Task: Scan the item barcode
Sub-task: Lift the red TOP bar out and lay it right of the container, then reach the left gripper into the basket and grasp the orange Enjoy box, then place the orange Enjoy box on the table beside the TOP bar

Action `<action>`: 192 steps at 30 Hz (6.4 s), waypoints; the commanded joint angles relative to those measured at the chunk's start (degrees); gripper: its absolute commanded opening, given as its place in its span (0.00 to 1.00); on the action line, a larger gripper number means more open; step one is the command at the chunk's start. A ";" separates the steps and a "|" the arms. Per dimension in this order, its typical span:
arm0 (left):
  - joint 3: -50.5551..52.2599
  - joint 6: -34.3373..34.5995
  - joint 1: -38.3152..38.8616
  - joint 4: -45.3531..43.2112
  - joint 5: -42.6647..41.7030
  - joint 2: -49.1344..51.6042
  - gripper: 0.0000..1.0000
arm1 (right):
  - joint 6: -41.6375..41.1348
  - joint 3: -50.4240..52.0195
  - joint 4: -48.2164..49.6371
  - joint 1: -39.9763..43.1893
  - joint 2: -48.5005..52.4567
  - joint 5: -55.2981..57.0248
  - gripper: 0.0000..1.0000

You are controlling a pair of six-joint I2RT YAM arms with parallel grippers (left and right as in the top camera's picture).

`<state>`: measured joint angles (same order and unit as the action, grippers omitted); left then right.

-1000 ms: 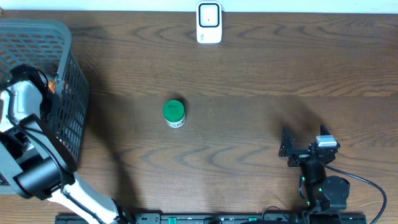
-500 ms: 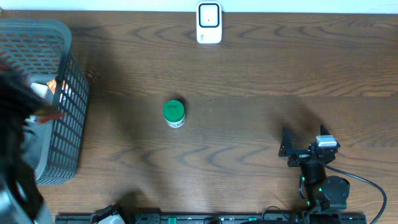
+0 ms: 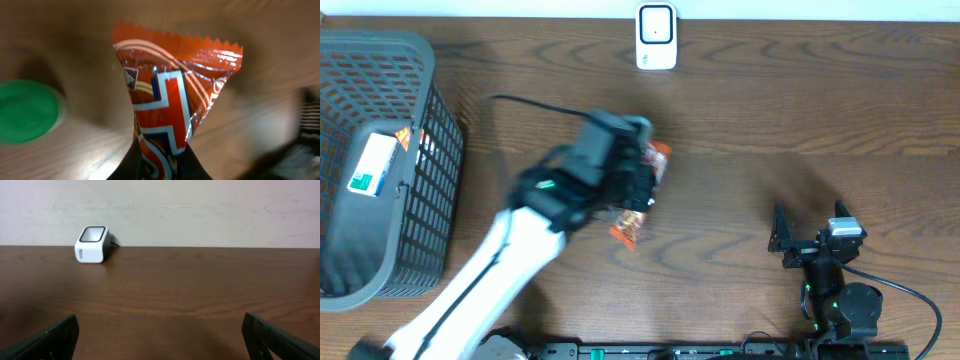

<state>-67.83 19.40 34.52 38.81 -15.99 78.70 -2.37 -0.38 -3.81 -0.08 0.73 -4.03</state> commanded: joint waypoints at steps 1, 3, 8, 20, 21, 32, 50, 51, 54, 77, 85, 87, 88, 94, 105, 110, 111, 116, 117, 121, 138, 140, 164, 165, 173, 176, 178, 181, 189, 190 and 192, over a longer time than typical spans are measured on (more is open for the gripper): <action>-0.15 -0.02 4.83 -3.17 10.75 8.55 0.07 | 0.28 0.07 -0.22 -0.50 -0.24 0.13 0.99; -0.15 1.01 5.68 -6.12 11.17 16.24 0.07 | 0.28 0.07 -0.22 -0.50 -0.24 0.11 0.99; -0.15 1.09 5.79 -12.00 11.72 27.52 0.07 | 0.28 0.07 -0.22 -0.50 -0.24 0.13 0.99; -12.41 -4.33 5.70 -2.91 15.32 16.92 0.86 | 0.28 0.07 -0.22 -0.50 -0.24 0.11 0.99; -15.15 -4.35 5.18 -1.14 16.20 13.99 0.90 | 0.28 0.07 -0.22 -0.50 -0.24 0.11 0.99; -41.40 -0.44 -39.04 21.62 19.37 -3.30 1.00 | 0.28 0.07 -0.22 -0.50 -0.24 0.11 0.99; -39.08 -10.40 -70.84 25.51 3.65 25.88 1.00 | 0.28 0.07 -0.22 -0.50 -0.24 0.13 0.99; -39.08 -11.76 -70.16 25.42 4.00 28.11 1.00 | 0.28 0.07 -0.22 -0.50 -0.24 0.11 0.99; -39.08 -14.36 -68.06 24.92 6.03 33.81 1.00 | 0.28 0.07 -0.22 -0.50 -0.24 0.11 0.99; -36.70 -10.14 -62.40 14.14 11.98 46.58 1.00 | 0.28 0.07 -0.22 -0.50 -0.24 0.11 0.99; -31.36 -8.81 -60.78 8.33 12.66 46.58 1.00 | 0.28 0.07 -0.22 -0.50 -0.24 0.11 0.99; -29.81 -7.48 -60.78 6.93 12.81 46.58 1.00 | 0.28 0.07 -0.22 -0.50 -0.24 0.11 0.99; -29.16 -6.91 -60.81 6.32 12.85 46.58 1.00 | 0.28 0.07 -0.22 -0.50 -0.24 0.11 0.99; -25.92 -5.70 -60.83 2.62 12.90 46.58 1.00 | 0.28 0.07 -0.22 -0.50 -0.24 0.13 0.99; -25.57 -5.53 -60.83 0.31 14.36 46.58 0.62 | 0.28 0.07 -0.22 -0.50 -0.24 0.13 0.99; -25.62 -5.57 -60.85 1.05 16.79 46.47 0.57 | 0.28 0.07 -0.22 -0.50 -0.24 0.11 0.99; -25.62 -5.62 -60.85 1.42 17.35 46.29 0.56 | 0.28 0.07 -0.22 -0.50 -0.24 0.13 0.99; -25.88 -5.79 -61.24 3.15 18.25 42.42 0.40 | 0.28 0.07 -0.22 -0.50 -0.24 0.11 0.99; -25.88 -5.77 -61.40 3.41 18.23 40.59 0.40 | 0.28 0.07 -0.22 -0.50 -0.24 0.13 0.99; -25.88 -5.77 -62.27 4.42 18.23 31.80 0.40 | 0.28 0.07 -0.22 -0.50 -0.24 0.11 0.99; -25.59 -2.29 -42.29 10.45 -10.67 -11.89 0.40 | 0.28 0.07 -0.22 -0.50 -0.24 0.13 0.99; -24.94 -2.36 -31.50 10.45 -8.52 -11.65 0.40 | 0.28 0.07 -0.22 -0.50 -0.24 0.13 0.99; -15.96 1.84 11.89 -0.87 17.94 34.84 0.40 | 0.28 0.07 -0.22 -0.50 -0.24 0.11 0.99; -15.96 1.99 12.28 -0.98 17.94 35.87 0.40 | 0.28 0.07 -0.22 -0.50 -0.24 0.11 0.99; -17.31 1.09 14.29 -2.40 17.97 36.13 0.66 | 0.28 0.07 -0.22 -0.50 -0.24 0.13 0.99; -19.63 -2.05 14.19 -2.03 17.42 30.49 0.78 | 0.28 0.07 -0.22 -0.50 -0.24 0.11 0.99; -20.72 -6.47 14.19 -1.79 17.11 25.33 0.82 | 0.28 0.07 -0.22 -0.50 -0.24 0.11 0.99; -21.16 -9.31 12.79 -0.68 23.28 14.03 0.93 | 0.28 0.07 -0.22 -0.50 -0.24 0.11 0.99; -21.20 -10.36 -10.60 4.52 31.78 -15.76 0.99 | 0.28 0.07 -0.22 -0.50 -0.24 0.11 0.99; -21.20 -10.32 -16.52 5.05 31.76 -18.23 0.98 | 0.28 0.07 -0.22 -0.50 -0.24 0.11 0.99; -21.20 -9.18 -28.59 5.95 31.69 -21.46 0.98 | 0.28 0.07 -0.22 -0.50 -0.24 0.11 0.99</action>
<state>-89.58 10.41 21.21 43.24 12.80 61.43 -2.37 -0.38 -3.79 -0.08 0.71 -4.03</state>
